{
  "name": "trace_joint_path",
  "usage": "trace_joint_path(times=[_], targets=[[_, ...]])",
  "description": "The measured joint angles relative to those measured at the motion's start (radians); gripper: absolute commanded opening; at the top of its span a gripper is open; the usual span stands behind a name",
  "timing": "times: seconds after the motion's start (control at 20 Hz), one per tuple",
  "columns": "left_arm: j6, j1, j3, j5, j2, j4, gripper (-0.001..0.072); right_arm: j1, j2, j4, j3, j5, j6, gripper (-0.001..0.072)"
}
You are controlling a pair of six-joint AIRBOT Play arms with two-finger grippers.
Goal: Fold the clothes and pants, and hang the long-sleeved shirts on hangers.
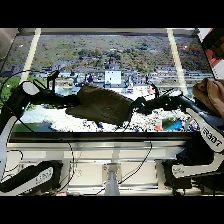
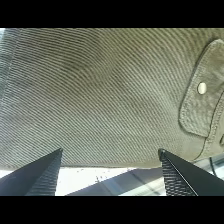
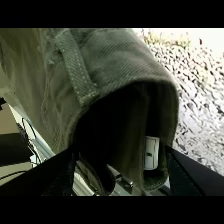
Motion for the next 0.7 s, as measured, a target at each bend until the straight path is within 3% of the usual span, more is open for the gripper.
trace_joint_path(times=[0.6, 0.7], targets=[[0.0, 0.0, 0.0, 0.0, 0.0, -0.011, 0.0693, -0.006, 0.006, -0.002, 0.0, 0.074, -0.048, 0.0621], [0.0, 0.0, 0.0, 0.0, 0.0, -0.011, 0.0693, -0.003, 0.008, -0.004, 0.0, 0.053, -0.052, 0.0689]])
